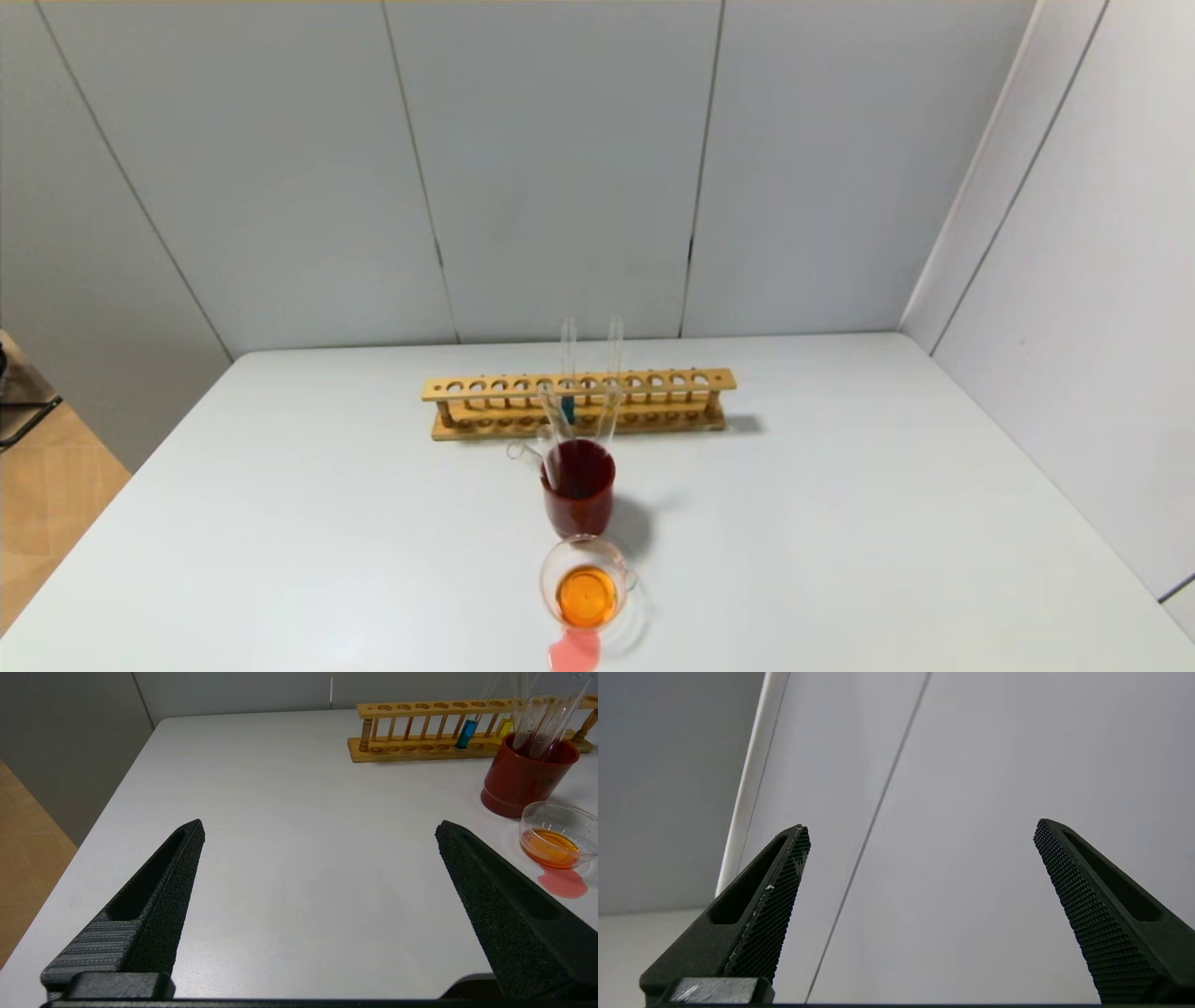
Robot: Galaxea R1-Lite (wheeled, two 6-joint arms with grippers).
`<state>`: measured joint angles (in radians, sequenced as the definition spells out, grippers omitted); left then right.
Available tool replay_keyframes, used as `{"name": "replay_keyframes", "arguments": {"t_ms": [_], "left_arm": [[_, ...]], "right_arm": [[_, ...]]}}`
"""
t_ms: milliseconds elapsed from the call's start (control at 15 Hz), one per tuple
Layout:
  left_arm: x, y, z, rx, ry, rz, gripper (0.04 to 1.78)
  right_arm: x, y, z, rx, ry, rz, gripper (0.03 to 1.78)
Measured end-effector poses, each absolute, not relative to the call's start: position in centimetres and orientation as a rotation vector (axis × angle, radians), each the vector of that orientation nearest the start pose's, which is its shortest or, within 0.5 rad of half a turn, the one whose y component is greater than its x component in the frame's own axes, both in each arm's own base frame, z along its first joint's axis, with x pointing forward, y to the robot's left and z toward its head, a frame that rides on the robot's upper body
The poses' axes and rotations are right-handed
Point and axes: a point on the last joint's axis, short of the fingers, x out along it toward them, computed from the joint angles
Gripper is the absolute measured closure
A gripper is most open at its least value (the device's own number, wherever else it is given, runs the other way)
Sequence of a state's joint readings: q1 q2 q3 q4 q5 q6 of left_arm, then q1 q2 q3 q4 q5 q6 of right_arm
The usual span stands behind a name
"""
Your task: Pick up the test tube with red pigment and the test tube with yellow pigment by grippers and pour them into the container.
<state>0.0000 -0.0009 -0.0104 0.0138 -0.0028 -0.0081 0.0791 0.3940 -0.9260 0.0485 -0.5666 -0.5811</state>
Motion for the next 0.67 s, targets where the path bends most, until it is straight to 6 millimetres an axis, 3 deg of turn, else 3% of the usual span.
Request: {"name": "replay_keyframes", "arguments": {"t_ms": [267, 667], "left_arm": [[-2.4, 0.0, 7.7, -0.009, 0.003, -0.003, 0.07], [-2.4, 0.0, 7.7, -0.009, 0.003, -0.003, 0.07]], "right_arm": [[-9.1, -1.6, 27.5, -0.164, -0.373, -0.599, 0.06], [-9.1, -1.1, 20.9, 0.056, -0.46, -0.469, 0.06]]}}
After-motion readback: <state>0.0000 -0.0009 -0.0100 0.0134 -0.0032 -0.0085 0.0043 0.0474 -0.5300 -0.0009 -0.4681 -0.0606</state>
